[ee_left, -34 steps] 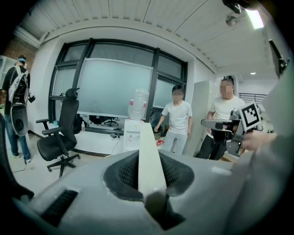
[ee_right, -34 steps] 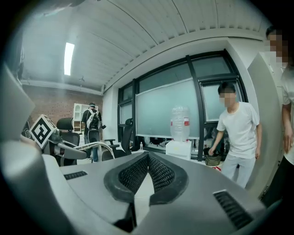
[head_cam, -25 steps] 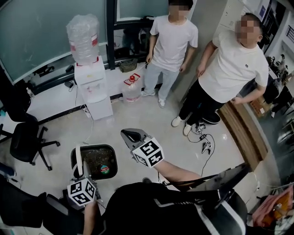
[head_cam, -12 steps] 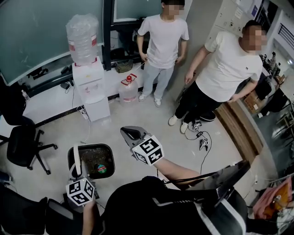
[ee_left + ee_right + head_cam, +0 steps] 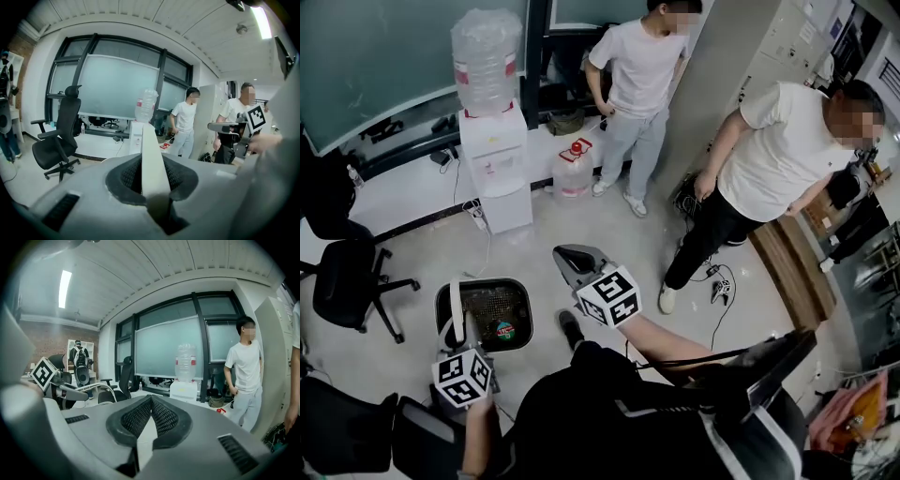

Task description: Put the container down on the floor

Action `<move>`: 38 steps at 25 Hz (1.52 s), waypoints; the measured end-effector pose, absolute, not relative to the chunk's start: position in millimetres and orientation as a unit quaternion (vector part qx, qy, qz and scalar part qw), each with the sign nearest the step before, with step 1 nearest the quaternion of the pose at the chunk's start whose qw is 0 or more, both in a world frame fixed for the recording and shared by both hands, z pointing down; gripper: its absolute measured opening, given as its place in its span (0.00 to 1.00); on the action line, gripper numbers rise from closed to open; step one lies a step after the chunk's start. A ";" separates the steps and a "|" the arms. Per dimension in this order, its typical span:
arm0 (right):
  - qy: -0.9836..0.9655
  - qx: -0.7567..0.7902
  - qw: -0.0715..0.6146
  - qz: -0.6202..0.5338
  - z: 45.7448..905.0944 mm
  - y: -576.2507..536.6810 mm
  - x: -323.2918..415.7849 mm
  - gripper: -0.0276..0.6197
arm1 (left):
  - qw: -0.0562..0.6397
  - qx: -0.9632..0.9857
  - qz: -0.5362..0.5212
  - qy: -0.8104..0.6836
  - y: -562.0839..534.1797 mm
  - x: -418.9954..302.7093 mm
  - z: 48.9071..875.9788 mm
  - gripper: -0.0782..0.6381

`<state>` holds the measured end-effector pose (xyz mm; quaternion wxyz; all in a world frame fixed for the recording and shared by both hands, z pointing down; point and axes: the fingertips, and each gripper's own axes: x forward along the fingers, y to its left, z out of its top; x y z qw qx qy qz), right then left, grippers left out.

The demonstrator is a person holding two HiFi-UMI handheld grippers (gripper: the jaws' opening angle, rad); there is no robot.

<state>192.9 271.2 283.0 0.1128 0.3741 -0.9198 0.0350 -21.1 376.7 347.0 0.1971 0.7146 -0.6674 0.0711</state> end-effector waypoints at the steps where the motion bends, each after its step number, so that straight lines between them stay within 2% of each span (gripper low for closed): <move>1: -0.921 0.371 0.111 0.036 284.0 263.3 189.3 0.05 | 0.198 0.713 0.071 -0.669 370.7 -23.3 347.8 0.19; 10: -0.935 0.336 0.105 0.042 289.7 177.2 160.5 0.05 | 0.214 0.683 0.070 -0.694 307.9 -41.6 350.3 0.19; 38: -0.959 0.259 0.096 0.061 306.0 -46.0 167.4 0.05 | 0.217 0.617 0.081 -0.752 112.8 -37.7 338.0 0.19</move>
